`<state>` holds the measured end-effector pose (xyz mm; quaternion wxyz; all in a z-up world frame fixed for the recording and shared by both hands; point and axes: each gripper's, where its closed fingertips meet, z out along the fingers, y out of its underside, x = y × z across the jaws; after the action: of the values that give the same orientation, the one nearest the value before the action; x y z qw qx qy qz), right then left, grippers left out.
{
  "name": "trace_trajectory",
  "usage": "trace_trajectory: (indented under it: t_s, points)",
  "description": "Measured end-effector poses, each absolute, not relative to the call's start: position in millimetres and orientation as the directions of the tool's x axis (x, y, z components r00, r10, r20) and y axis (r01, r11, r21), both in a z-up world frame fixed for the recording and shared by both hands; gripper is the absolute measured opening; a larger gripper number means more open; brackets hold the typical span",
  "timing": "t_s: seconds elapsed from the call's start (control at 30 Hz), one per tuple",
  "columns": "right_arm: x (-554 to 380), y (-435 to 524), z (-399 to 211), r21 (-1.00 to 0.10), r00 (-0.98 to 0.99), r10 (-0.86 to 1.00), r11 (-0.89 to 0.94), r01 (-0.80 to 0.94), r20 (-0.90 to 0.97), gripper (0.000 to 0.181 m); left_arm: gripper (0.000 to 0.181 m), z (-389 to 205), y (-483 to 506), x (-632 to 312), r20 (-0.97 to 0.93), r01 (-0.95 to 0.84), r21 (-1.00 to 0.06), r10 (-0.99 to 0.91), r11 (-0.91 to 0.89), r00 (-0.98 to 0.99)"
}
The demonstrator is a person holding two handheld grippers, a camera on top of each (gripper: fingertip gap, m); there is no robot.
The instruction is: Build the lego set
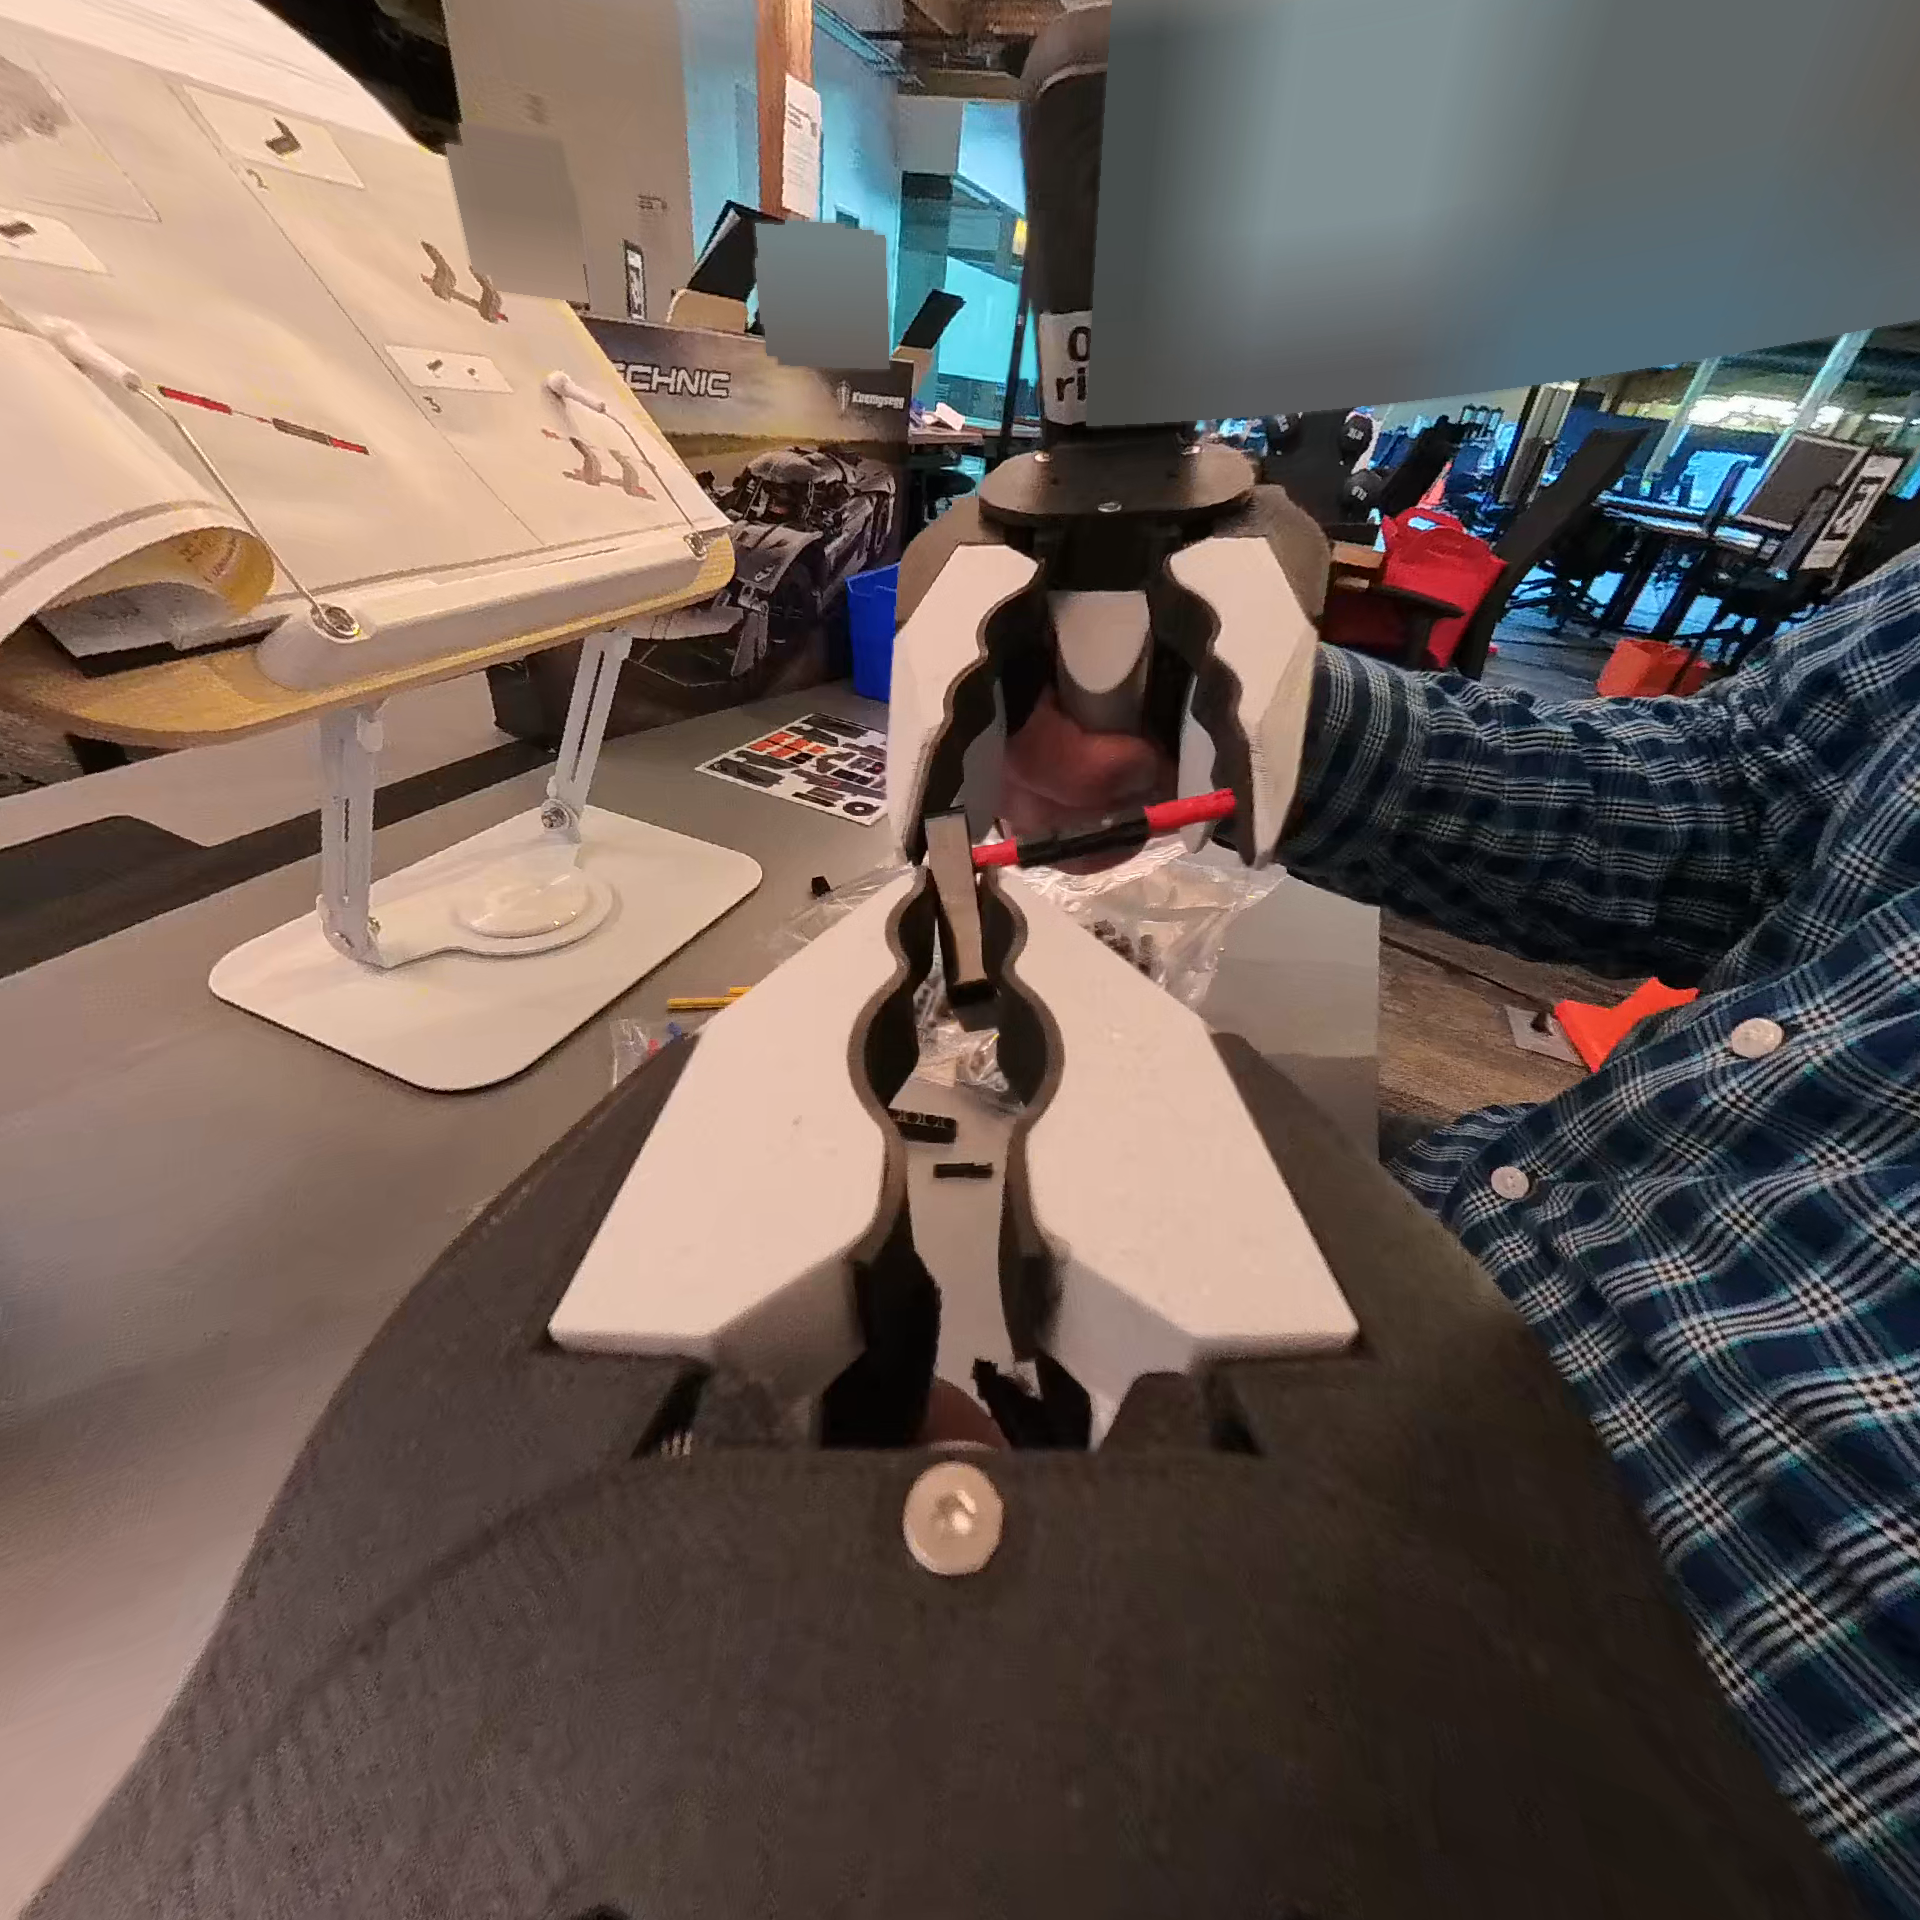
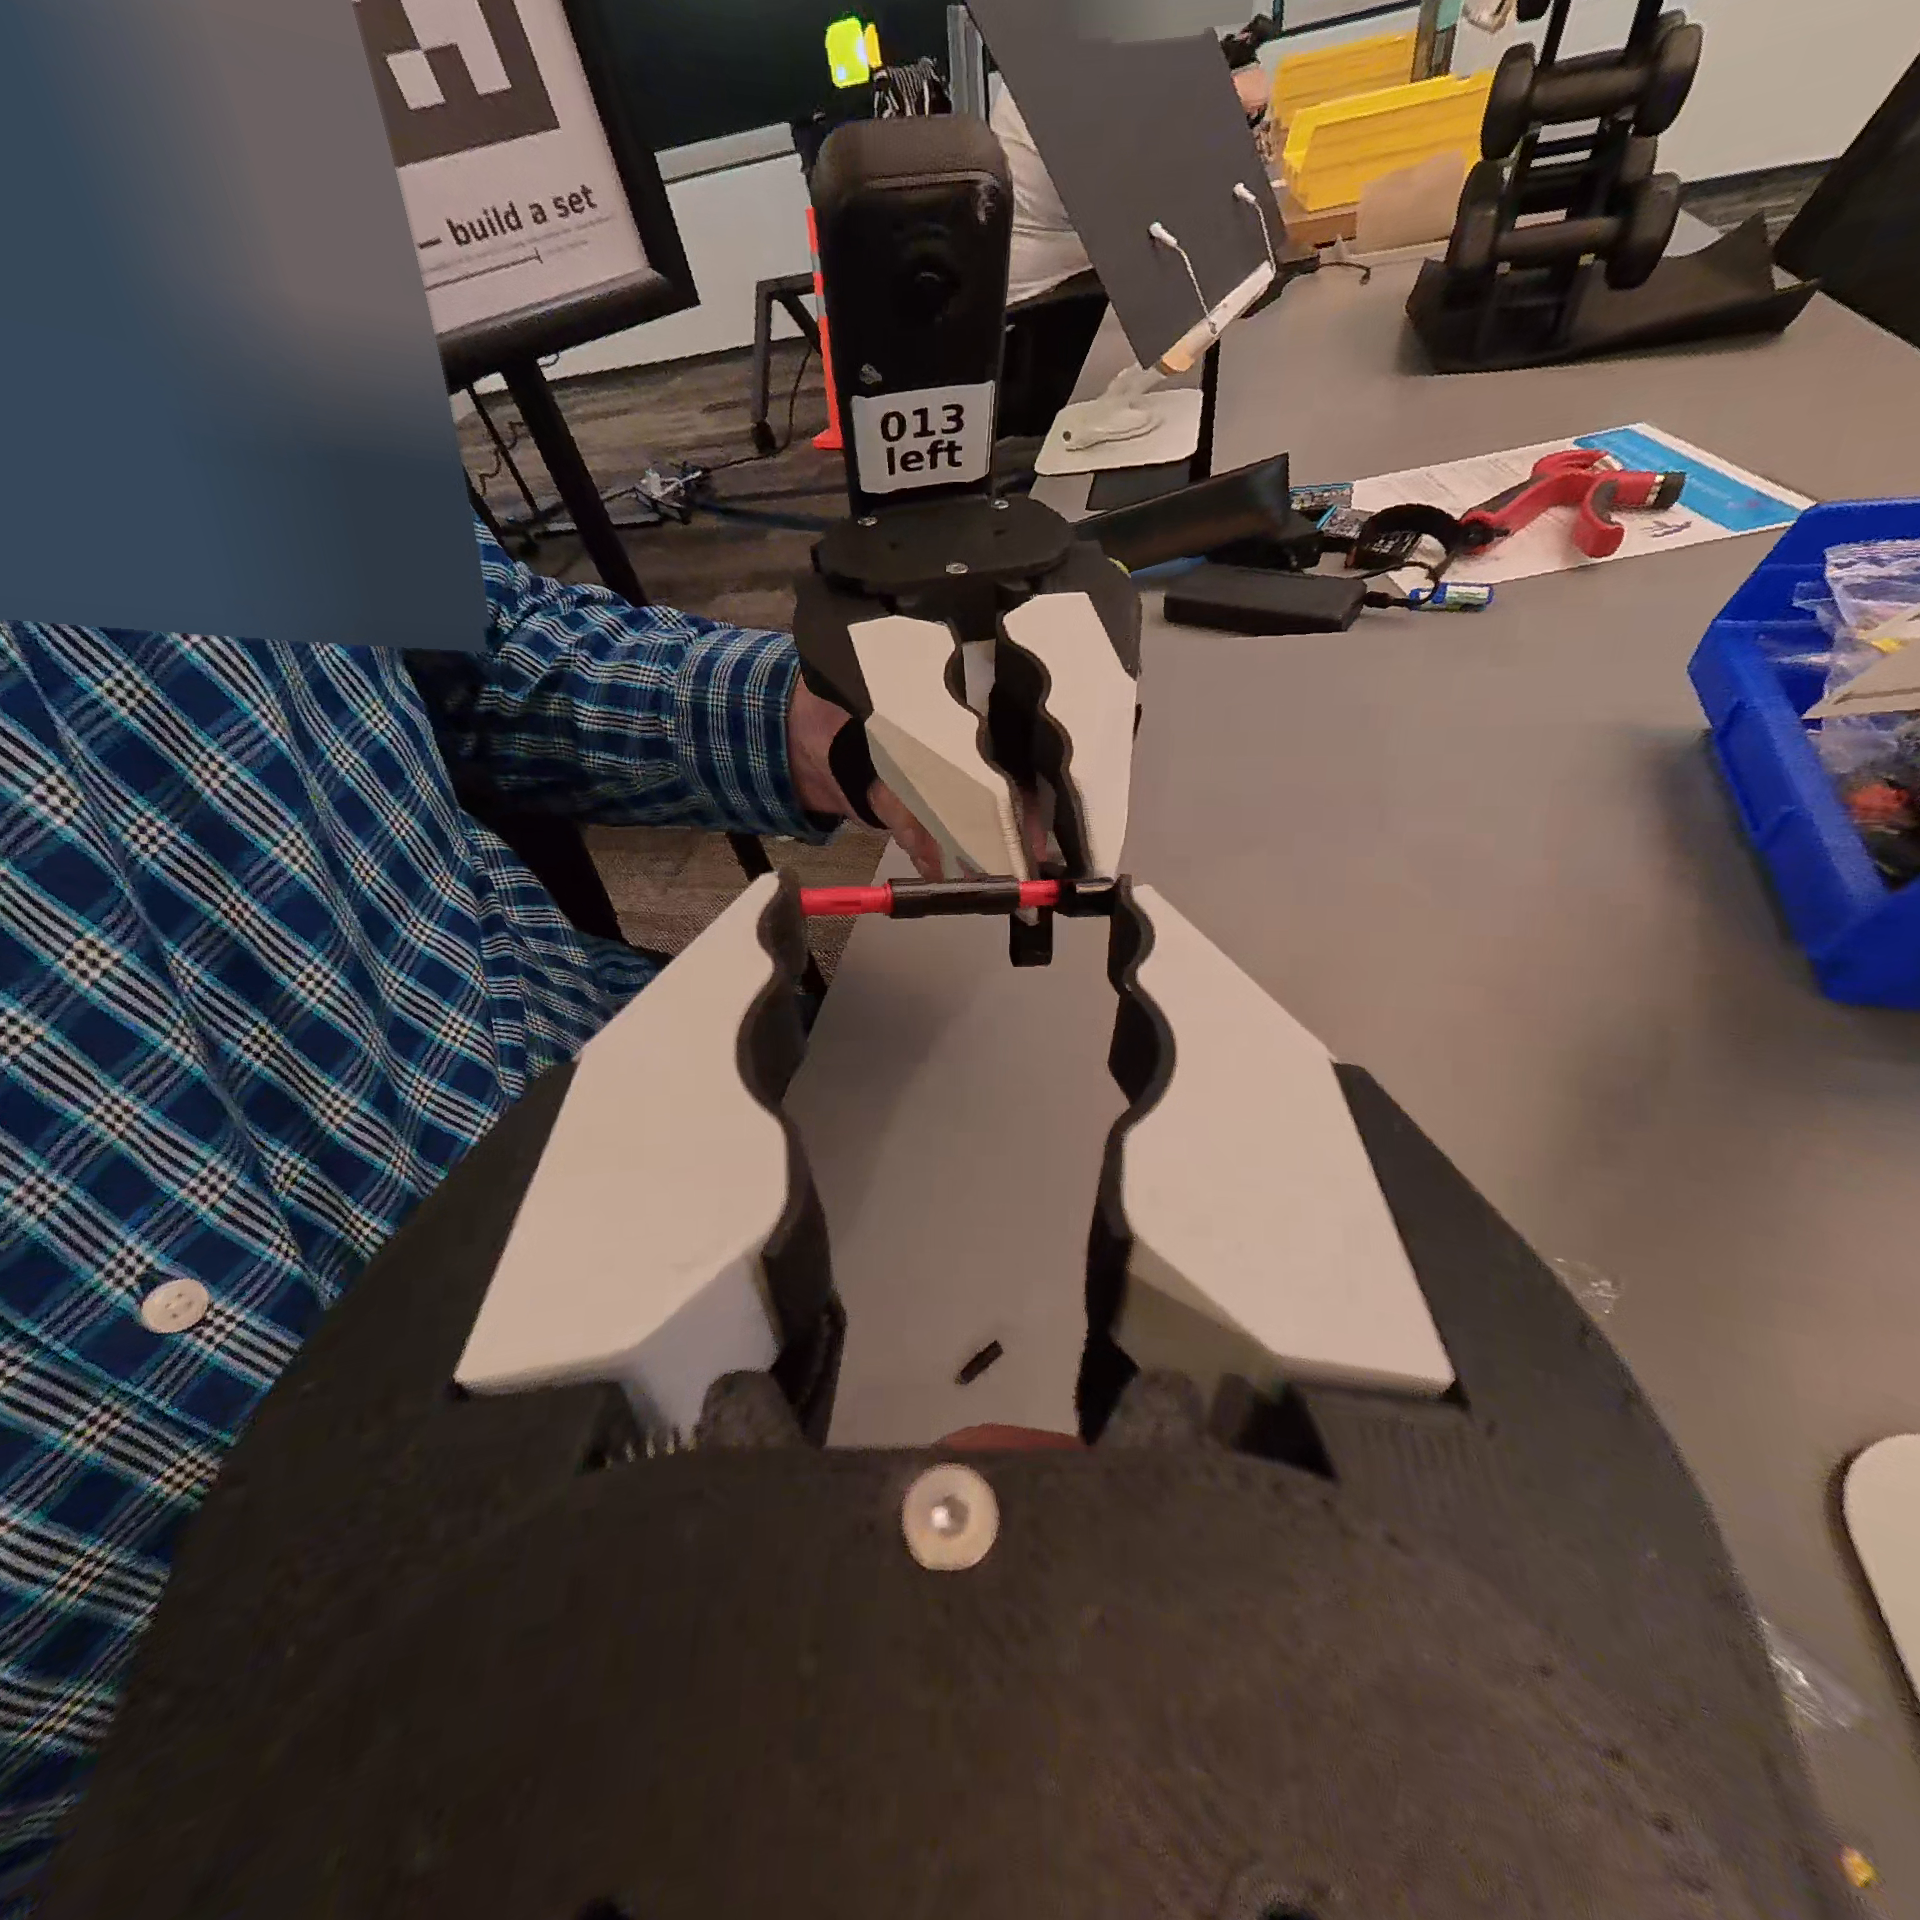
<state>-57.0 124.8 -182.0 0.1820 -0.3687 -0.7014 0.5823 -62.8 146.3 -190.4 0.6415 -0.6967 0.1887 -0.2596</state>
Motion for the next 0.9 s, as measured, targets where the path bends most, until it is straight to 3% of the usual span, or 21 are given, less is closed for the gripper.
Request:
trace_trajectory:
  t_s: [0.37,0.7,0.77,0.83,0.9]
  points:
    - [-52.9,125.3,-179.9,-0.96,-0.67,0.725,0.042,0.276,-0.161,0.055,0.005,-188.2,146.9,-59.3,0.126,0.077,-0.991,-0.588,-0.108,0.799]
    - [-50.5,127.5,-172.6,-0.971,-0.67,0.729,0.031,0.237,-0.14,0.055,0.004,-181.4,149.3,-56.1,0.276,0.241,-0.96,-0.613,-0.142,0.74]
    - [-52.9,129.3,-171.4,-0.97,-0.651,0.747,0.039,0.241,-0.132,0.055,0.005,-180.7,150.7,-58.5,0.234,0.212,-0.971,-0.6,-0.109,0.765]
    - [-53.1,130.0,-165.0,-0.975,-0.647,0.751,0.019,0.222,-0.132,0.056,0.02,-184.4,152.2,-58.1,0.234,0.195,-0.972,-0.595,-0.13,0.769]
    - [-53.3,133.2,-164.2,-0.976,-0.637,0.76,0.013,0.215,-0.13,0.056,0.016,-190.7,153.2,-57.7,0.225,0.174,-0.974,-0.591,-0.142,0.775]
